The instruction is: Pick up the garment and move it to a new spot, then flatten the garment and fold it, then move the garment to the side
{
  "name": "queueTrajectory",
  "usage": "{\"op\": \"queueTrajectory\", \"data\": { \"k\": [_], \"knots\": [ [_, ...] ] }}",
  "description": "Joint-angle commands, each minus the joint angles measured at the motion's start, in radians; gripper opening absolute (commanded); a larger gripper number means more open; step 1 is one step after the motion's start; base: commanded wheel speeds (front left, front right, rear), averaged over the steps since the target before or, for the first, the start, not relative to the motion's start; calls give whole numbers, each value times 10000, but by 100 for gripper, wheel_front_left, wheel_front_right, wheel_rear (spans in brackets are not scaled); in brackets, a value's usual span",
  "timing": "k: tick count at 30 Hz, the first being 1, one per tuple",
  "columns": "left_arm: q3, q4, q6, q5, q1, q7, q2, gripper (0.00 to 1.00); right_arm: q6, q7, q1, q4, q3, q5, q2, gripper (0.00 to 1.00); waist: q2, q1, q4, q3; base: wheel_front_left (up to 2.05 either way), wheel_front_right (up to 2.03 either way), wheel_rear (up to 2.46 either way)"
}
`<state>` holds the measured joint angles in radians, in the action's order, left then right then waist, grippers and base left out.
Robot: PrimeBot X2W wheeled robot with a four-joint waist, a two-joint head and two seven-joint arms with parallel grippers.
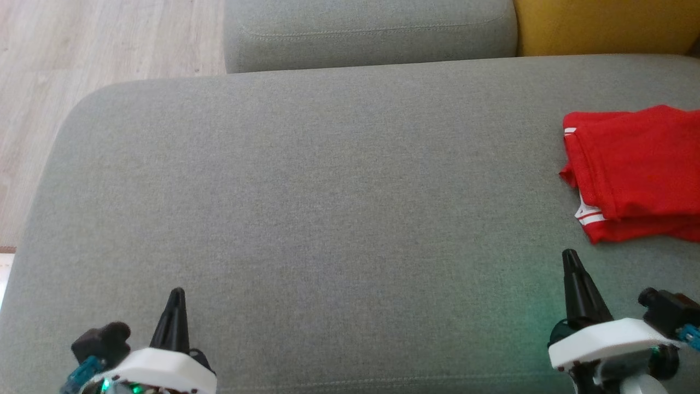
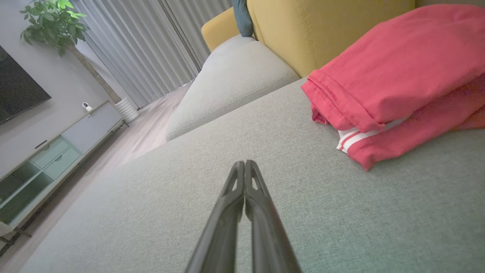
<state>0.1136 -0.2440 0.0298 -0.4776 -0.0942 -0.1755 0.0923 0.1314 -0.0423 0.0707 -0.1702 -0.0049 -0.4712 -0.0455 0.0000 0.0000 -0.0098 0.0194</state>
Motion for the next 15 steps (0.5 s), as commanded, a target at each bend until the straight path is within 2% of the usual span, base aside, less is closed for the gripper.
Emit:
{"op": "queueTrajectory", "data": {
  "k": [1,15],
  "knots": [
    [-244,281,-90,-320,503,75,27,0,-2,32,-480,276,-17,-362,-158,0,0,0,2,-3,0,0,0],
    [-521,241,-297,-1816,710,458,-34,0,-3,174,-651,142,-82,-1930,-201,0,0,0,15,-25,0,0,0]
  ]
}}
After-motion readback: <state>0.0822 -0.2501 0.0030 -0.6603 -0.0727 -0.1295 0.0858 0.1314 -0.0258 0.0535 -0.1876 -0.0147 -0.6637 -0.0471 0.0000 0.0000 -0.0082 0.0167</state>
